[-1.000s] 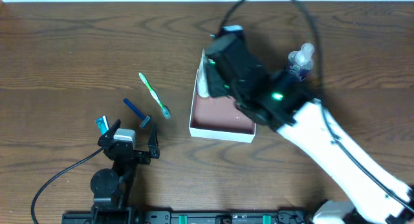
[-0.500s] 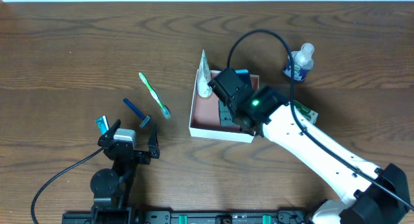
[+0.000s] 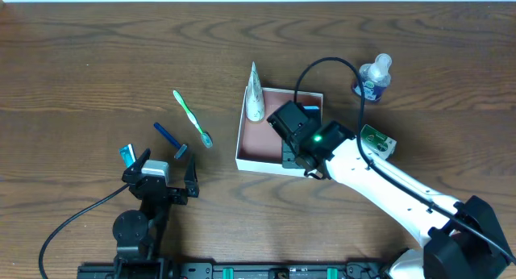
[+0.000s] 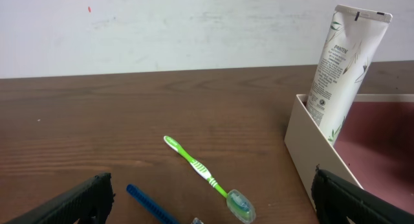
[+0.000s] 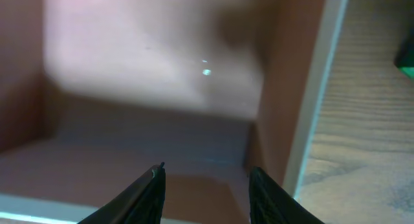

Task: Pack container
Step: 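Withdraw the right gripper from the box toward the right side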

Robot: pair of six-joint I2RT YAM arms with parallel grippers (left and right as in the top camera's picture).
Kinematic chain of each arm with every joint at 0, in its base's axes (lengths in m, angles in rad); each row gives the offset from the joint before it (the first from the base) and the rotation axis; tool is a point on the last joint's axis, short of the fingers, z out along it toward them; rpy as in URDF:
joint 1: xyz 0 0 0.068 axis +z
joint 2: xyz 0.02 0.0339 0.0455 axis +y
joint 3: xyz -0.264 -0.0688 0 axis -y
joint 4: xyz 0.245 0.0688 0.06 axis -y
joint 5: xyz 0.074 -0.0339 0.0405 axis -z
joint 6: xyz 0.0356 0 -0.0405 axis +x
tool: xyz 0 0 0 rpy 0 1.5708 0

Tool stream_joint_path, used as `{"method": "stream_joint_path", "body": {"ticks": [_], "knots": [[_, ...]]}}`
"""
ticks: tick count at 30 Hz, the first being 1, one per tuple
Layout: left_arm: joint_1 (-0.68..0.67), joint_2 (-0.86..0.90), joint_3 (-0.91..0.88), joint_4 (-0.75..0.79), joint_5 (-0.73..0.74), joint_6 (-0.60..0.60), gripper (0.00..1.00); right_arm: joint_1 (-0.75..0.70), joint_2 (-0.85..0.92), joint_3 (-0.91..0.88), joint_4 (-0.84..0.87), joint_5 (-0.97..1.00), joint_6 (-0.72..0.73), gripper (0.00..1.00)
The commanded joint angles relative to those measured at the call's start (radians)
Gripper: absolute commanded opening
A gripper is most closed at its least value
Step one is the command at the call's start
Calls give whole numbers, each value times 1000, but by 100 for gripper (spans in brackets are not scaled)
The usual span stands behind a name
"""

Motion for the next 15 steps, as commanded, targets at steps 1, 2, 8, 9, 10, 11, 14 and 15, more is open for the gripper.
{"method": "stream_joint_path", "body": {"ticks": [1, 2, 8, 9, 10, 11, 14, 15], "knots": [[4, 0, -18, -33, 10, 5, 98, -16, -6, -11, 4, 12, 22, 43], [4, 0, -18, -33, 10, 5, 98, -19, -6, -12, 3, 16, 21, 43], [4, 0, -18, -33, 10, 5, 98, -41, -6, -12, -9, 36, 3, 43], [4, 0, -18, -33, 10, 5, 98, -45, -6, -12, -13, 39, 2, 43], [4, 0, -18, -33, 10, 5, 98, -50, -6, -12, -19, 42, 2, 43], [4, 0, -18, -33, 10, 5, 98, -55, -6, -12, -22, 43, -5, 43], [4, 0, -18, -33, 10, 5, 98, -71, -6, -12, -29, 45, -24, 43], [4, 0, -18, -33, 10, 5, 98, -76, -6, -12, -31, 45, -30, 43]]}}
